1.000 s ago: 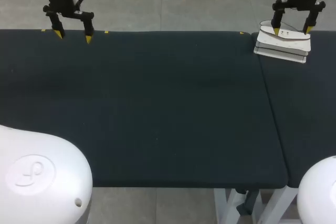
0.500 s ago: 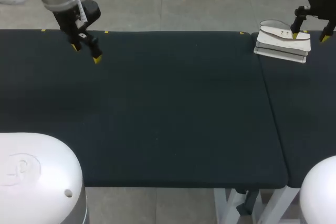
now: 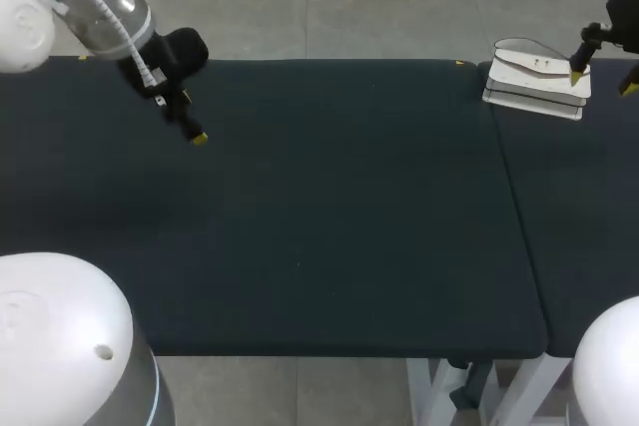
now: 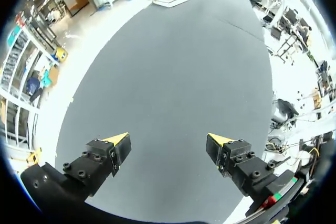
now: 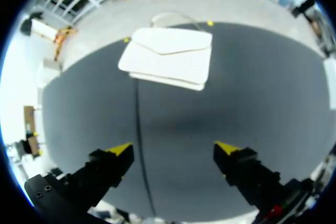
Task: Pick up the bag, open it, inspect its contents, close it, and place it on the opposite side
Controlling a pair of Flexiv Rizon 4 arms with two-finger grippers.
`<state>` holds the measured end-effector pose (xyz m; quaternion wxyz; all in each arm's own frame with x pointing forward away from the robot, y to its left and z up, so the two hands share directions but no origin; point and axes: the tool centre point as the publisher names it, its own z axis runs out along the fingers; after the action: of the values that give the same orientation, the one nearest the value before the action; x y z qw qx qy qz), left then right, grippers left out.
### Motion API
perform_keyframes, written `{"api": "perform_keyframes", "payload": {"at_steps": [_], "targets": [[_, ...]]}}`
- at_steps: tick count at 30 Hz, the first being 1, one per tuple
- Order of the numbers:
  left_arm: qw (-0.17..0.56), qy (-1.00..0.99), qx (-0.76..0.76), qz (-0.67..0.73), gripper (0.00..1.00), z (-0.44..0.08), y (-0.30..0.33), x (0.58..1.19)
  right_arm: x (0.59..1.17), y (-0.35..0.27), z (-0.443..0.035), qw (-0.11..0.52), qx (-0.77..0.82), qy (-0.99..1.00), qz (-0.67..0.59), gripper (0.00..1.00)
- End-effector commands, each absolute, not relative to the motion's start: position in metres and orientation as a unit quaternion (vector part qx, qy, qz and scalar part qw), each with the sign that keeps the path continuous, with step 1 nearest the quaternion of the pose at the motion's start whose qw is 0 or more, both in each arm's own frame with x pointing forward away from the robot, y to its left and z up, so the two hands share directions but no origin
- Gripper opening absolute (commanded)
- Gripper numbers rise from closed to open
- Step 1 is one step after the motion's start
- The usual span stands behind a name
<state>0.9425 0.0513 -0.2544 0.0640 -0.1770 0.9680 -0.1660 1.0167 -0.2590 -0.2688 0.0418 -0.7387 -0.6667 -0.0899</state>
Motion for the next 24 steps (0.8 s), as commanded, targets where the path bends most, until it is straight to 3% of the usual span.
{"api": "perform_keyframes", "payload": {"at_steps": [1, 24], "targets": [[0.060, 0.949, 0.050, -0.306, 1.00, -0.267, 0.048, 0.945, 1.020, -0.265, -0.274, 0.046, -0.743, -0.661, -0.096, 1.00], [0.014, 0.941, 0.094, -0.326, 1.00, -0.297, 0.005, 0.950, 1.034, -0.292, -0.306, 0.073, -0.773, -0.615, -0.137, 1.00]]}}
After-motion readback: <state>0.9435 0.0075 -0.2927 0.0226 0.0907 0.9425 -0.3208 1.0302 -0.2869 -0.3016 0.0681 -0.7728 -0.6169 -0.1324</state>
